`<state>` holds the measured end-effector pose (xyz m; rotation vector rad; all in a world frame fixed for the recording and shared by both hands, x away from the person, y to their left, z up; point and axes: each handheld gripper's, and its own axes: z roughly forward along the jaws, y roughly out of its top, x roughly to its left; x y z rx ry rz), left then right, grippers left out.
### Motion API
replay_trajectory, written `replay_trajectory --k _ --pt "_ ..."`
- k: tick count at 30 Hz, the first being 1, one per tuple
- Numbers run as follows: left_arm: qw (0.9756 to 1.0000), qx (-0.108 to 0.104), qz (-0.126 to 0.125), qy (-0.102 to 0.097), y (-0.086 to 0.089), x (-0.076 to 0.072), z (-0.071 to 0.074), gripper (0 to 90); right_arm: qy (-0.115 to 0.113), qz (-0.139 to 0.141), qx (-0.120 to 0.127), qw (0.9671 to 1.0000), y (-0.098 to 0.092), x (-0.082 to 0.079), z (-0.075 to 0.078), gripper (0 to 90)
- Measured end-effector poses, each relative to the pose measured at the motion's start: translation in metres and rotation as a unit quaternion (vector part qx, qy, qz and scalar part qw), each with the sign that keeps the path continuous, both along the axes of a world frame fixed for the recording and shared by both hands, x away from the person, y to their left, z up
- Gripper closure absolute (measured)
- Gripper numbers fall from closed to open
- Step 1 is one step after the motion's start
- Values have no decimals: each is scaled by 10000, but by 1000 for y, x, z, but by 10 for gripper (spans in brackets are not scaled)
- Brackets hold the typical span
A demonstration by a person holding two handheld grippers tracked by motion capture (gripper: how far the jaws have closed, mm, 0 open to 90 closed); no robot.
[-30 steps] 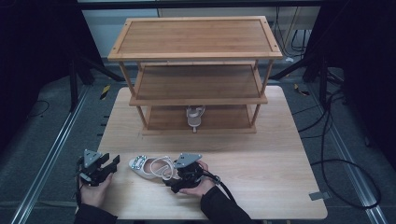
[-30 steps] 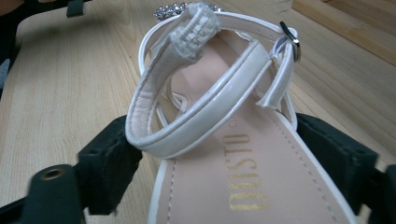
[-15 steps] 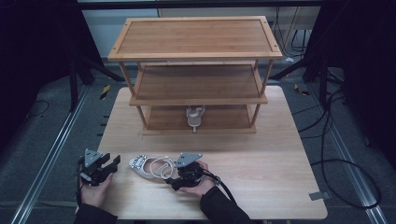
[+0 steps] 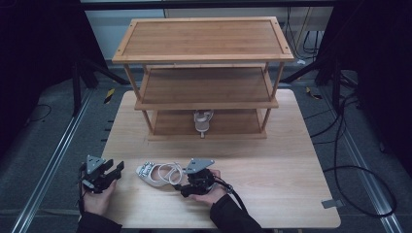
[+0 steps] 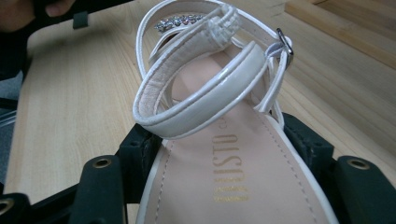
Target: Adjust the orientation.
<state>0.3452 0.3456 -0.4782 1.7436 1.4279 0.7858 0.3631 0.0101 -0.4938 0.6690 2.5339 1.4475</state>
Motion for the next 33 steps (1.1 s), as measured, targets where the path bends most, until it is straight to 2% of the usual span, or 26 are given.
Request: replay_trajectory --k 3,9,11,18,25,33 --pt "10000 9 6 1 0 0 0 533 -43 -39 53 10000 -6 -2 6 385" --pt "10000 12 30 -12 0 -1 1 533 -191 -310 201 9991 -22 -1 23 384" --pt "10000 13 17 -14 0 -1 1 534 -289 -406 206 9985 -30 -1 29 384" --pt "10000 -1 1 5 1 0 0 535 -369 -822 281 9955 -65 -1 40 384" --pt "10000 -16 -6 0 2 0 0 535 -462 -1303 353 9898 -104 -6 46 384" --pt "10000 -8 -7 -1 1 0 0 535 -664 -1903 417 9786 -148 -6 57 384"
